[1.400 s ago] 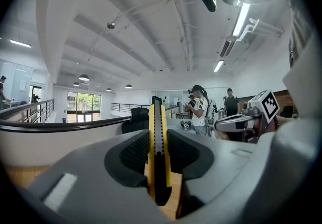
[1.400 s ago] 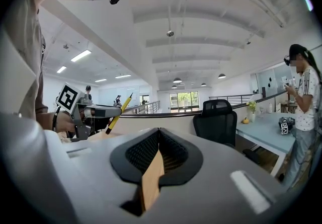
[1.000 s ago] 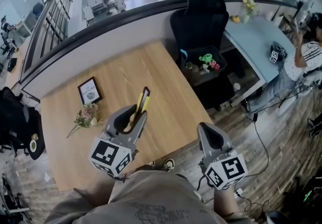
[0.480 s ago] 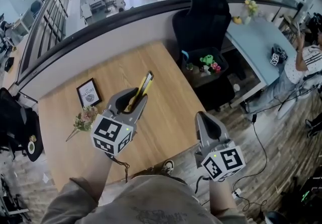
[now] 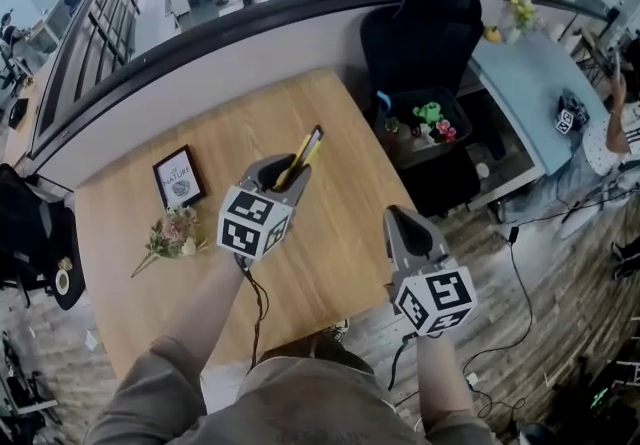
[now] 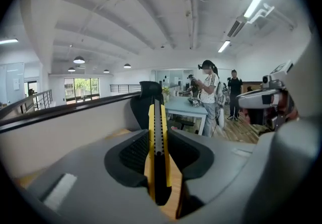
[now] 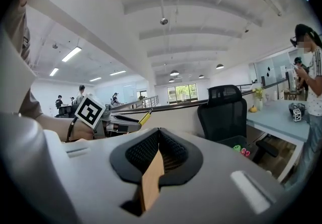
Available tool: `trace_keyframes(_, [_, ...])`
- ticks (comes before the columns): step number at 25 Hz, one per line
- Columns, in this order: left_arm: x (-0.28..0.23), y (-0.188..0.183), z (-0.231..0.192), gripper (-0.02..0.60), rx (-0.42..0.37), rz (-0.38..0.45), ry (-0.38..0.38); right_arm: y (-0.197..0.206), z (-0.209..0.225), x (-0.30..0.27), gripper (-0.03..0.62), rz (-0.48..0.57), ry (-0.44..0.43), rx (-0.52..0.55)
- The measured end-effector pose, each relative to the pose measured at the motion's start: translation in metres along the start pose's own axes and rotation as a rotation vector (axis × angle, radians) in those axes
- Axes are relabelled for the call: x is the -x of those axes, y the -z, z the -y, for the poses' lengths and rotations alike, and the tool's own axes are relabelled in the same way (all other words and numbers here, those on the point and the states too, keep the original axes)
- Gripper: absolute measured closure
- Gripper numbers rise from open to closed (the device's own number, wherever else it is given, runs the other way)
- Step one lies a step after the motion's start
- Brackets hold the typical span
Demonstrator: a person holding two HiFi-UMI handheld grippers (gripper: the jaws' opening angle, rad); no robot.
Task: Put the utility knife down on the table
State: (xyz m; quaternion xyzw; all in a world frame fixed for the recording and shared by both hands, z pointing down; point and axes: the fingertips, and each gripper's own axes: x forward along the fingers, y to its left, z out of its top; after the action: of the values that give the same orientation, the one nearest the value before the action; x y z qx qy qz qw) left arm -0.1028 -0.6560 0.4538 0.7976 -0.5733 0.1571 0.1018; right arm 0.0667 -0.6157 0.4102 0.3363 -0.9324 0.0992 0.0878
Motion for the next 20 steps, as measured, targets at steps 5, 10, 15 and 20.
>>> trace_keyframes(5, [-0.036,0.065,-0.025,0.467,0.012,-0.136,-0.009,0.034,0.003,-0.035,0.583,-0.064,-0.020,-0.035])
trace_keyframes(10, [-0.063,0.127,-0.041,0.468,0.085,-0.251,0.009,0.071,0.005,-0.065,0.583,-0.140,-0.039,-0.066])
trace_keyframes(15, [-0.083,0.174,-0.044,0.468,0.194,-0.318,0.031,0.108,0.005,-0.089,0.583,-0.218,-0.066,-0.074])
trace_keyframes(20, [-0.096,0.215,-0.042,0.466,0.230,-0.408,0.036,0.149,0.003,-0.103,0.583,-0.302,-0.069,-0.086])
